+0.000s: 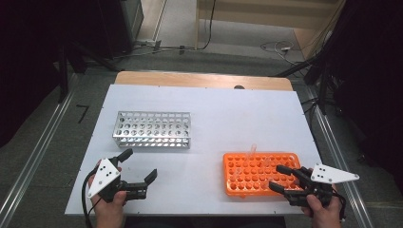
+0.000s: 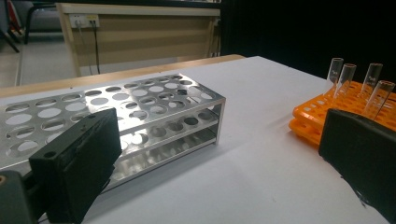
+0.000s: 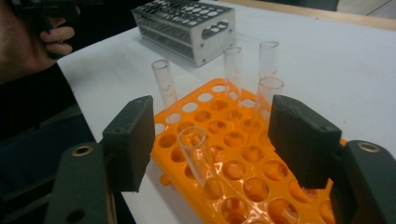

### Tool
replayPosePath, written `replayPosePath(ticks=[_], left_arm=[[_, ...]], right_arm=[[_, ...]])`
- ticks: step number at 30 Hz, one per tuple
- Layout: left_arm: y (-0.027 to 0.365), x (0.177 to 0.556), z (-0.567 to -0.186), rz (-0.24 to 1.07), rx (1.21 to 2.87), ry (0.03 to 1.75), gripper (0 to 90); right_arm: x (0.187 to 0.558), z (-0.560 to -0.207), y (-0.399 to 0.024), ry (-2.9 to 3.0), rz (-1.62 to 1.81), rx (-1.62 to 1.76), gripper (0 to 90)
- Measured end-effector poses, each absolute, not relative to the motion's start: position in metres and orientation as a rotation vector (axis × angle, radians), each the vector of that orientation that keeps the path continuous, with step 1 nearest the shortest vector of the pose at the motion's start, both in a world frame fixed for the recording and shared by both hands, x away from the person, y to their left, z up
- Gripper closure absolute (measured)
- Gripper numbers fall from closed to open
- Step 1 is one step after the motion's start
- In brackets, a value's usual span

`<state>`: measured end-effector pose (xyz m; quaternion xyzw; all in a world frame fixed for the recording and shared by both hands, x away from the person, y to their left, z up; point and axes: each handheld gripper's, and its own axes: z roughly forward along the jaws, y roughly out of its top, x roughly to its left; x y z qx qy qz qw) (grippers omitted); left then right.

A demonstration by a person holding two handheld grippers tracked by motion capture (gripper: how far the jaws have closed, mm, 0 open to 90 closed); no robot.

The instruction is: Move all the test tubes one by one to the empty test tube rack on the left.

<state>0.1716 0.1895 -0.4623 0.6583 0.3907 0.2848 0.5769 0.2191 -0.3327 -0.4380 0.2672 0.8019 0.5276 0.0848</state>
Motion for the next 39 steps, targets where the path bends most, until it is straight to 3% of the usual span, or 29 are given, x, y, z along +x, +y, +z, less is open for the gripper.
replayPosePath(ticks=[14, 39], left_arm=[[0.188, 0.172, -0.463, 0.664, 1.547, 0.911, 0.0], [0.184, 0.172, -0.463, 0.654, 1.564, 0.901, 0.0]], right_arm=[[0.227, -0.455, -0.327, 2.602, 1.426, 0.725, 57.7], [0.235, -0.467, -0.321, 2.657, 1.275, 0.736, 73.1]])
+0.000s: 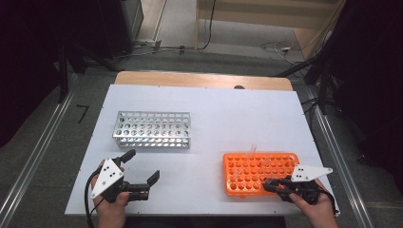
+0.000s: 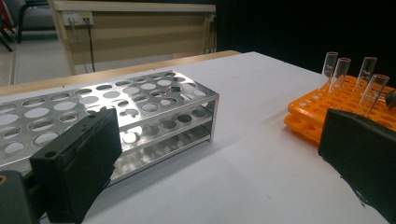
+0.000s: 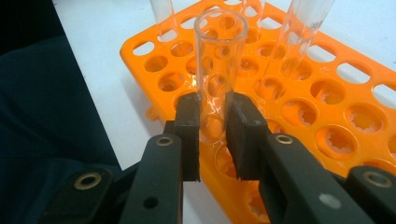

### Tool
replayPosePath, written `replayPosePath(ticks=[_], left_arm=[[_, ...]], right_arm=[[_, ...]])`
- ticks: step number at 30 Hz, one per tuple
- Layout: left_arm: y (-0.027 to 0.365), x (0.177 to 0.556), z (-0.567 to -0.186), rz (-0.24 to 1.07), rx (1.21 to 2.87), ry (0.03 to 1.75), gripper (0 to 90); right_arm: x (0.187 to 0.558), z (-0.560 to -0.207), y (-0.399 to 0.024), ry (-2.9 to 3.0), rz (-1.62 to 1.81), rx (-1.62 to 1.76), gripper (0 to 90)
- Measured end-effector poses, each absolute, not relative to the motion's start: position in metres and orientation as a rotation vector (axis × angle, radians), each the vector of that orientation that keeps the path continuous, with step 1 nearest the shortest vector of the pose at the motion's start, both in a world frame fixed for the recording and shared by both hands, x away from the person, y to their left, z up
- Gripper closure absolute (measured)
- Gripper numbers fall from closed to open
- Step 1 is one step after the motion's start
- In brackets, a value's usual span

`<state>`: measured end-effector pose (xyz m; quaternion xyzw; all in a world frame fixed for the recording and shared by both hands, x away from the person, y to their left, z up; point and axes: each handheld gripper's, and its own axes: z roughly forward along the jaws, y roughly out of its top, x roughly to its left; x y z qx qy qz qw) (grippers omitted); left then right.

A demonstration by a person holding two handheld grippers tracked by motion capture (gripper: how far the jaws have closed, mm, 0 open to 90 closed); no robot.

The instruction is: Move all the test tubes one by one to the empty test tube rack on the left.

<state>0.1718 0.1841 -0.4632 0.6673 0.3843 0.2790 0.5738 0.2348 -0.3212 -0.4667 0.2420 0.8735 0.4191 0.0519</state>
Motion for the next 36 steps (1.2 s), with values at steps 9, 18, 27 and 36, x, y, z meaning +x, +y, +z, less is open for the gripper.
replayPosePath(ticks=[9, 18, 27, 36], left_arm=[[0.183, 0.171, -0.463, 0.656, 1.563, 0.897, 0.0], [0.182, 0.171, -0.463, 0.658, 1.565, 0.894, 0.0], [0.179, 0.17, -0.462, 0.648, 1.568, 0.889, 0.0], [0.167, 0.17, -0.457, 0.588, 1.575, 0.859, 0.0]], right_arm=[[0.235, -0.464, -0.322, 2.658, 1.29, 0.73, 73.6], [0.231, -0.451, -0.323, 2.616, 1.314, 0.734, 73.6], [0.225, -0.436, -0.321, 2.59, 1.38, 0.704, 73.7], [0.219, -0.429, -0.306, 2.61, 1.431, 0.658, 73.7]])
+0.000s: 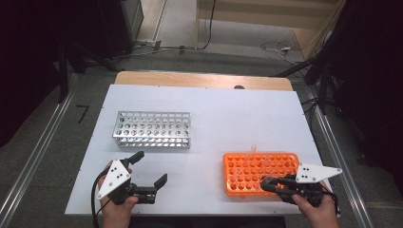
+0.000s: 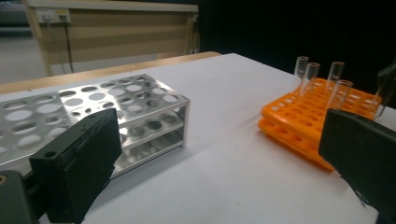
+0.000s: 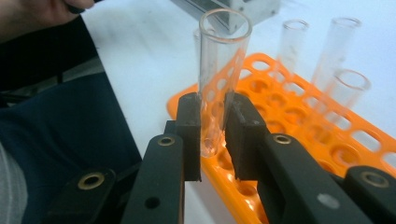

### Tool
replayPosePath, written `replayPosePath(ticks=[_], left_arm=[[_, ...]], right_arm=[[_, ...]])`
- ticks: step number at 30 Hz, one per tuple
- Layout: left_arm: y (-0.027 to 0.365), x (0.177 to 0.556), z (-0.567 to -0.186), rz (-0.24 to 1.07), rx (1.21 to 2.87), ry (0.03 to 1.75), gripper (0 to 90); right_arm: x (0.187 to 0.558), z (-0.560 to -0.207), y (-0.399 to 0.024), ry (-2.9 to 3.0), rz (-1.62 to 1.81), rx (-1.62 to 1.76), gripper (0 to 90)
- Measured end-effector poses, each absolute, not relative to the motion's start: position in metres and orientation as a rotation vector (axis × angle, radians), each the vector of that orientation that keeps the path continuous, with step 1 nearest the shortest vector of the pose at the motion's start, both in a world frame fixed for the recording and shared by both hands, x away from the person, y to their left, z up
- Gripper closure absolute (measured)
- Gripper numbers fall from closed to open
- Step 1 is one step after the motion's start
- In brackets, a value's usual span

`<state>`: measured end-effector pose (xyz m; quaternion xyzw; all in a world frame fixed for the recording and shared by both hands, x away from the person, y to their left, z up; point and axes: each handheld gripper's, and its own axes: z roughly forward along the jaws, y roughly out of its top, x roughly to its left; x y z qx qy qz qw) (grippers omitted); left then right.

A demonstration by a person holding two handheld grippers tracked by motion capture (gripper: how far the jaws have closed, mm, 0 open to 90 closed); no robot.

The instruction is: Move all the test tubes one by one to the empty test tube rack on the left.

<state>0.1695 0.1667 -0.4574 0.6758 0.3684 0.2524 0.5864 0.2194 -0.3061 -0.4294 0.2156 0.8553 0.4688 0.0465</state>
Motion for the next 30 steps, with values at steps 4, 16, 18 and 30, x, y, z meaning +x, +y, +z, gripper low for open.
replayPosePath(ticks=[4, 16, 18, 30], left_arm=[[0.155, 0.169, -0.454, 0.557, 1.609, 0.819, 0.0], [0.127, 0.17, -0.441, 0.447, 1.621, 0.79, 14.8], [0.122, 0.17, -0.44, 0.437, 1.617, 0.791, 16.7], [0.091, 0.166, -0.435, 0.326, 1.652, 0.707, 34.0]], right_arm=[[0.216, -0.428, -0.294, 2.628, 1.439, 0.628, 73.7], [0.212, -0.431, -0.253, 2.687, 1.443, 0.562, 73.7], [0.212, -0.431, -0.25, 2.688, 1.44, 0.558, 73.7], [0.209, -0.438, -0.214, 2.735, 1.417, 0.522, 73.7]])
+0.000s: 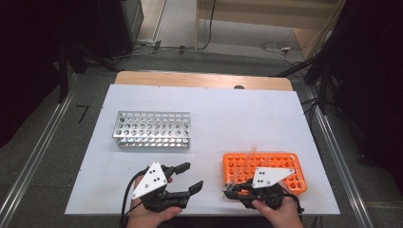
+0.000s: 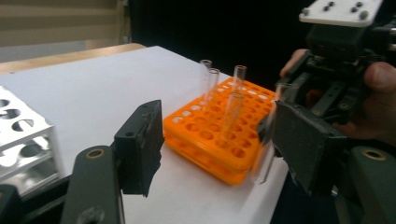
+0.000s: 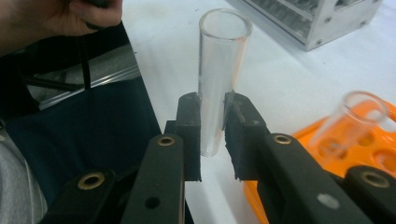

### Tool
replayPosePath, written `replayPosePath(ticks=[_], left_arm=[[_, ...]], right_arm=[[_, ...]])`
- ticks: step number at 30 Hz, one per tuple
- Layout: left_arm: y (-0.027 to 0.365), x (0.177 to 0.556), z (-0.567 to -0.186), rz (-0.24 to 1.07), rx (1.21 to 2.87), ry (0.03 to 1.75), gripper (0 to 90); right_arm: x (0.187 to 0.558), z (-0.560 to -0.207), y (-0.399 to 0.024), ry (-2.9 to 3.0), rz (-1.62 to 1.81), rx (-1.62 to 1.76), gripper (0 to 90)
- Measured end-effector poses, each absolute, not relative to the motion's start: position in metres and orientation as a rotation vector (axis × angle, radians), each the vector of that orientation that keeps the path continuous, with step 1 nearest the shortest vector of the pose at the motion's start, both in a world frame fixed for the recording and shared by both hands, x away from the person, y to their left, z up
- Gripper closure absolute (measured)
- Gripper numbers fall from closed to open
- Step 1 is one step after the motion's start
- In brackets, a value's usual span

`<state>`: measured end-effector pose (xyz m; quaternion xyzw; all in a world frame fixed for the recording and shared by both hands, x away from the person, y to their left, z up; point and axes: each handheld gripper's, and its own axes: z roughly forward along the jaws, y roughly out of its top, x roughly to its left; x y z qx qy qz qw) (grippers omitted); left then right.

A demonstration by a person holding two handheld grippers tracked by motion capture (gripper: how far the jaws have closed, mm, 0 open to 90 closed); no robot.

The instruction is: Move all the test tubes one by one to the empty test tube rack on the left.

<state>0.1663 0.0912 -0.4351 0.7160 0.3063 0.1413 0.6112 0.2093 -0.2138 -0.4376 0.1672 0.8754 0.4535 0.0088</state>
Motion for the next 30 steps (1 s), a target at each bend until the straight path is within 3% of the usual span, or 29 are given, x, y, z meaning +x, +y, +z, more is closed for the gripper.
replayPosePath(ticks=[14, 30], left_arm=[[0.052, 0.162, -0.441, 0.216, 1.719, 0.614, 50.7], [0.04, 0.161, -0.446, 0.201, 1.76, 0.598, 71.5]], right_arm=[[0.203, -0.441, -0.191, 2.766, 1.37, 0.458, 73.7], [0.2, -0.442, -0.182, 2.786, 1.364, 0.417, 73.7]])
